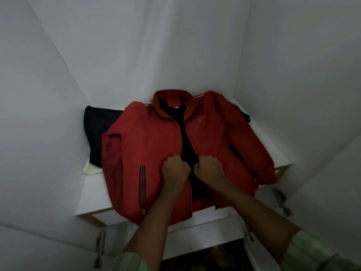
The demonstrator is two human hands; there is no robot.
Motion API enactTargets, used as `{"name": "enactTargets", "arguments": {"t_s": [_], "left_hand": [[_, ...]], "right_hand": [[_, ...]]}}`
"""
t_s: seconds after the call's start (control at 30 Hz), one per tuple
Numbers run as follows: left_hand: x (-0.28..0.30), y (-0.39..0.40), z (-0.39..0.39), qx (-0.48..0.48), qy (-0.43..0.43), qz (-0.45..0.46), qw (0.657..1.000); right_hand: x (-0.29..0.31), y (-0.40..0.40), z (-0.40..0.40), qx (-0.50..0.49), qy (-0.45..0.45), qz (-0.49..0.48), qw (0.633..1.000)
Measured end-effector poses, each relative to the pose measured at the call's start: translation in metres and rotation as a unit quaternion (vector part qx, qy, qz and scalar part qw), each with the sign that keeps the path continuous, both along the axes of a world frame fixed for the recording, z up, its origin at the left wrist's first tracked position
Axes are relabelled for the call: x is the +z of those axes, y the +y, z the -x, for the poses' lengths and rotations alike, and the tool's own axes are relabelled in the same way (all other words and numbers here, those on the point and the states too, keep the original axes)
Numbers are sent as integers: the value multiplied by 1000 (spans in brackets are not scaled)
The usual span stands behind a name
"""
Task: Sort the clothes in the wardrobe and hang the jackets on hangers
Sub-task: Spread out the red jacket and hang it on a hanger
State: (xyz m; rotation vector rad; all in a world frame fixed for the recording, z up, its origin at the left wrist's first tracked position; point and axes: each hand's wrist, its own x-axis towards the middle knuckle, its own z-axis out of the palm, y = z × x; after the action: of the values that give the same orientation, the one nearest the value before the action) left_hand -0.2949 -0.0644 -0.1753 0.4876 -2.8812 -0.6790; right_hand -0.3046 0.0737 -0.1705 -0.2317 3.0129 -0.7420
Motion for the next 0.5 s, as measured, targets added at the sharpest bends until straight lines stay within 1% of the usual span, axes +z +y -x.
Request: {"name": "enactTargets", "arguments": {"t_s": [0.03, 0.07, 0.1, 0.13, 0.17, 0.2, 0.23, 0.27, 0.3, 0.33, 0.37, 0.43, 0.5], "left_hand": [[4, -5, 0, 7, -7, -73, 997], [9, -9, -1, 26, -6, -196, 980], [13, -12, -3, 53, 6, -357, 933], [18, -15, -6, 79, 14, -511, 856], [22, -18, -12, 99, 19, -620, 778], [23, -20, -18, 111, 7, -669, 735], [21, -22, -26, 113, -21, -676, 728], [18, -24, -32, 108, -55, -647, 753], [14, -25, -37, 99, -84, -607, 784], [13, -27, -40, 92, -97, -566, 813], [11, -29, -38, 88, -98, -535, 834], [10, -35, -29, 80, -84, -463, 879], [15, -39, -19, 77, -31, -358, 930]], "right_hand": [[4, 1, -1, -13, -28, 75, 997], [11, 3, -2, -33, -64, 178, 981], [18, 4, -3, -57, -103, 300, 947], [25, 5, -4, -85, -147, 407, 898], [30, 8, -4, -103, -191, 474, 854], [32, 11, -4, -105, -225, 482, 840], [30, 14, -4, -89, -245, 423, 868], [27, 15, -3, -61, -247, 323, 912], [23, 17, -1, -42, -232, 218, 947], [23, 16, 3, -41, -209, 137, 967], [25, 15, 9, -46, -186, 83, 978], [36, 8, 20, -54, -138, 13, 989], [44, 0, 33, -60, -83, 15, 995]]}}
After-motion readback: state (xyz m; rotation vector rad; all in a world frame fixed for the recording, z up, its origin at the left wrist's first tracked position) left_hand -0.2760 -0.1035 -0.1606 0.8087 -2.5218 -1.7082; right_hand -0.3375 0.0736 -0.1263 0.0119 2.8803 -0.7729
